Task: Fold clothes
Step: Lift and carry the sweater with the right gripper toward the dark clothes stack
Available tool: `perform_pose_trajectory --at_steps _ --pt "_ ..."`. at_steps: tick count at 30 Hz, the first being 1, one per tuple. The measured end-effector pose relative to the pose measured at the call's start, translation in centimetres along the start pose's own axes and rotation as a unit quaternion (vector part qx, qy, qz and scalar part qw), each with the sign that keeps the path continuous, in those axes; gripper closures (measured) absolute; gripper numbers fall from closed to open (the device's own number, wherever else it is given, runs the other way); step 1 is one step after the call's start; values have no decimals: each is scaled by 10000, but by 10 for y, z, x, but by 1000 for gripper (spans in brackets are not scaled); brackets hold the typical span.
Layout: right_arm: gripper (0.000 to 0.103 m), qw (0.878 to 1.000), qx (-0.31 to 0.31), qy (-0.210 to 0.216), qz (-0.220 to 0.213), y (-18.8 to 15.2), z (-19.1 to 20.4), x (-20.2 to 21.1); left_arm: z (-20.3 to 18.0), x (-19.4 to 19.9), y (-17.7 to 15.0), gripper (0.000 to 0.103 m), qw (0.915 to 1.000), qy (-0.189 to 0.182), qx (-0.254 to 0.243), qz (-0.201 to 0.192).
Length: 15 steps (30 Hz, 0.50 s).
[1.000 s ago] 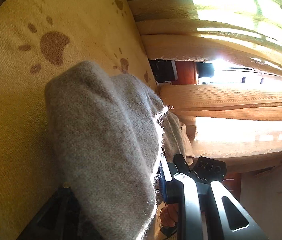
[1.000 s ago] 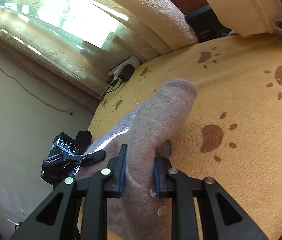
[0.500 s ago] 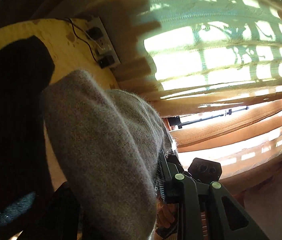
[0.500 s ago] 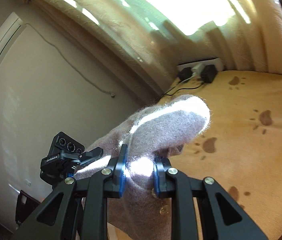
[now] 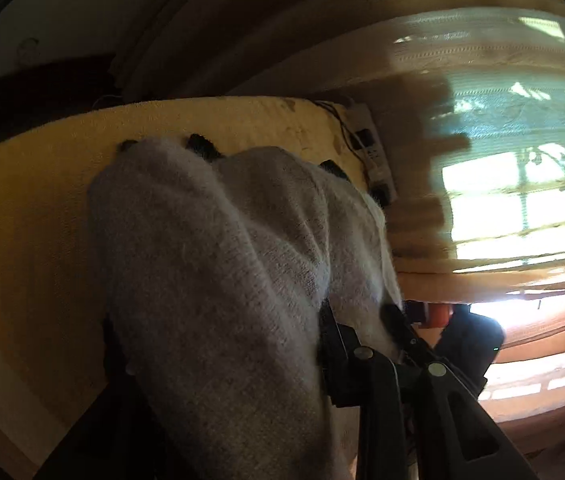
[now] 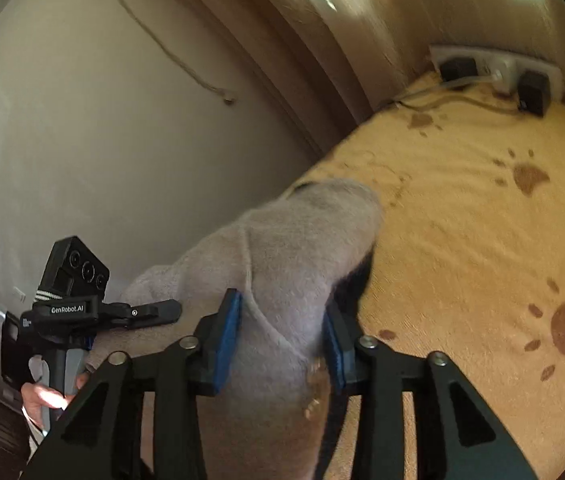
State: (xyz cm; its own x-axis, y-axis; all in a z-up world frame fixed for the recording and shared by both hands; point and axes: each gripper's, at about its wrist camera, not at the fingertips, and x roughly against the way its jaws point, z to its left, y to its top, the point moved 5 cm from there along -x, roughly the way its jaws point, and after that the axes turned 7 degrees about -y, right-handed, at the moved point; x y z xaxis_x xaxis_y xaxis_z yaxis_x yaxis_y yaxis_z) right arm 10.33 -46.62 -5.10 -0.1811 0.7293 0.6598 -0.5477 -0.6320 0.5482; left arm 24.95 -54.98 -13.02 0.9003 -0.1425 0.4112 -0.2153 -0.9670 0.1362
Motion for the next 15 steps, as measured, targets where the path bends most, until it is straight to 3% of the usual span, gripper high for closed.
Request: perform_pose_trajectory --at_steps 3,9,11,15 --pt "26 9993 -264 241 -95 -8 -19 11 -4 3 -4 70 9996 71 -276 90" --pt "24 9979 -282 529 -231 -31 -28 54 -17 -7 0 68 9999 -98 -108 85" --pt "24 9979 -269 575 -99 -43 -28 56 -23 -4 -2 59 9997 -65 -232 34" --pt "24 9951 -184 926 285 -72 -10 51 -35 -6 -9 59 9982 232 -549 51"
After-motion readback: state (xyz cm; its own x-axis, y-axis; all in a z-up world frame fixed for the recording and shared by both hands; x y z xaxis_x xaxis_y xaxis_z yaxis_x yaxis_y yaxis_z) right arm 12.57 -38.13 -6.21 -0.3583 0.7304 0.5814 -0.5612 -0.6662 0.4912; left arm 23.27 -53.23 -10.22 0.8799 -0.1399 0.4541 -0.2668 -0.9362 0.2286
